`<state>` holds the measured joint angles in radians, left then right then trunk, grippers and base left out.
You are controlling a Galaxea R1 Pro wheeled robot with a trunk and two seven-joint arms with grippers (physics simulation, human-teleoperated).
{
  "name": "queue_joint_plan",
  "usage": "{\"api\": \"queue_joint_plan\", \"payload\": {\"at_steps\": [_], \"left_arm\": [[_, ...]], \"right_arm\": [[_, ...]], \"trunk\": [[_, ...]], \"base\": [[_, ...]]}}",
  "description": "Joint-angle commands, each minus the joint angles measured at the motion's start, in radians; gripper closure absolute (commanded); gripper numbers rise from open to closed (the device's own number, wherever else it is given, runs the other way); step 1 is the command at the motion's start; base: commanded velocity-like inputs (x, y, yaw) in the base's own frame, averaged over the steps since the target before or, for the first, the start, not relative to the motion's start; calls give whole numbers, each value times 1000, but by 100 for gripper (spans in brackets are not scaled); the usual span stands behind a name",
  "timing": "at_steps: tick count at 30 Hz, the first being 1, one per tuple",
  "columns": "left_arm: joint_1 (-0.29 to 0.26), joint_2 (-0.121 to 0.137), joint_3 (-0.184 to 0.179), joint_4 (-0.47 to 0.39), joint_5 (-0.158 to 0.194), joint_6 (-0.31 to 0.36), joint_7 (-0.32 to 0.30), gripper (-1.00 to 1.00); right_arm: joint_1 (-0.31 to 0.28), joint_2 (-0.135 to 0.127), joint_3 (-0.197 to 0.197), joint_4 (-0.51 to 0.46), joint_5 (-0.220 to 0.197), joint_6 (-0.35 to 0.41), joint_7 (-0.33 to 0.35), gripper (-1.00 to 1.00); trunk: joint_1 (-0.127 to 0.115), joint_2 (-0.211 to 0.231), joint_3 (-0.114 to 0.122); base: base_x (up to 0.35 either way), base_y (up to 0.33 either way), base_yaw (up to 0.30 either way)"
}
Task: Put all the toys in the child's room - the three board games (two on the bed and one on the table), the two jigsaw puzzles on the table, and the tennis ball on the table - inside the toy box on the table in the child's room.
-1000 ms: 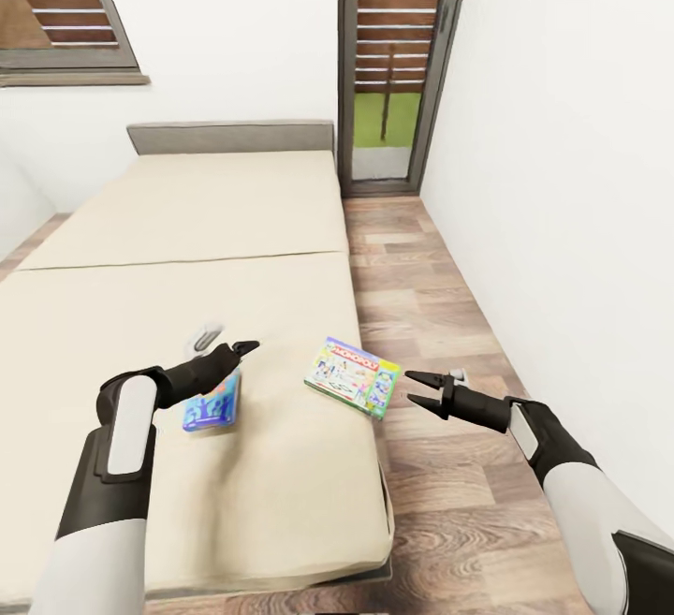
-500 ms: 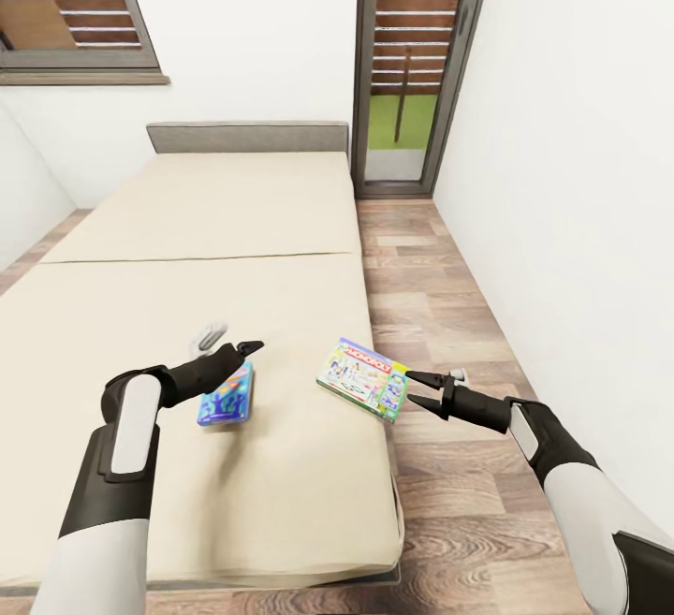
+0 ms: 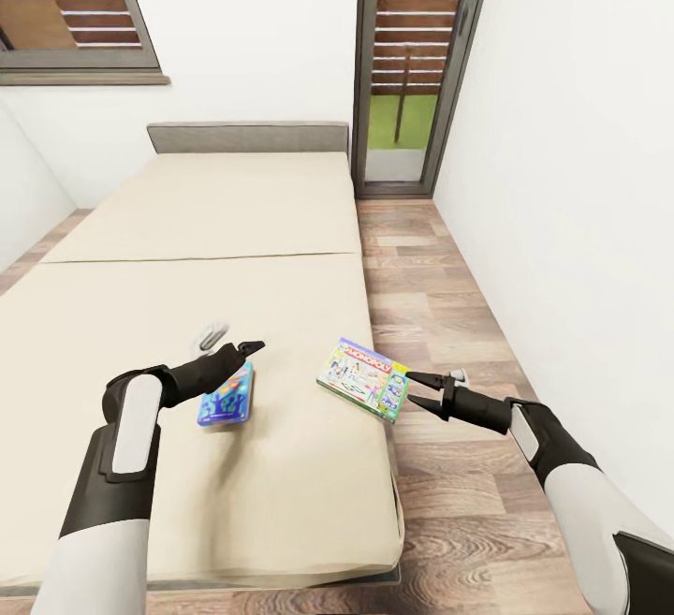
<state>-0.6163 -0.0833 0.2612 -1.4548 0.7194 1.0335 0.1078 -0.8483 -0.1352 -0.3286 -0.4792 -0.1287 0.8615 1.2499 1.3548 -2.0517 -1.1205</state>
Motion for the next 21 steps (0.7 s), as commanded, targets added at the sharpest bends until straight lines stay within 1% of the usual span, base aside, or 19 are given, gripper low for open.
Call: {"api": "queue_joint_plan", "payload": {"at_steps": [1, 21], "left_arm": [[-1, -1, 2, -1, 11, 5, 10, -100], [0, -1, 1, -1, 11, 5, 10, -100]], "right_arm": [[-1, 0, -1, 0, -2, 6, 1, -100], [0, -9, -2, 5, -2, 5, 0, -100]], "trunk": [[0, 0, -1], [0, 0, -1]], "base": [[0, 0, 4], [0, 0, 1]]}}
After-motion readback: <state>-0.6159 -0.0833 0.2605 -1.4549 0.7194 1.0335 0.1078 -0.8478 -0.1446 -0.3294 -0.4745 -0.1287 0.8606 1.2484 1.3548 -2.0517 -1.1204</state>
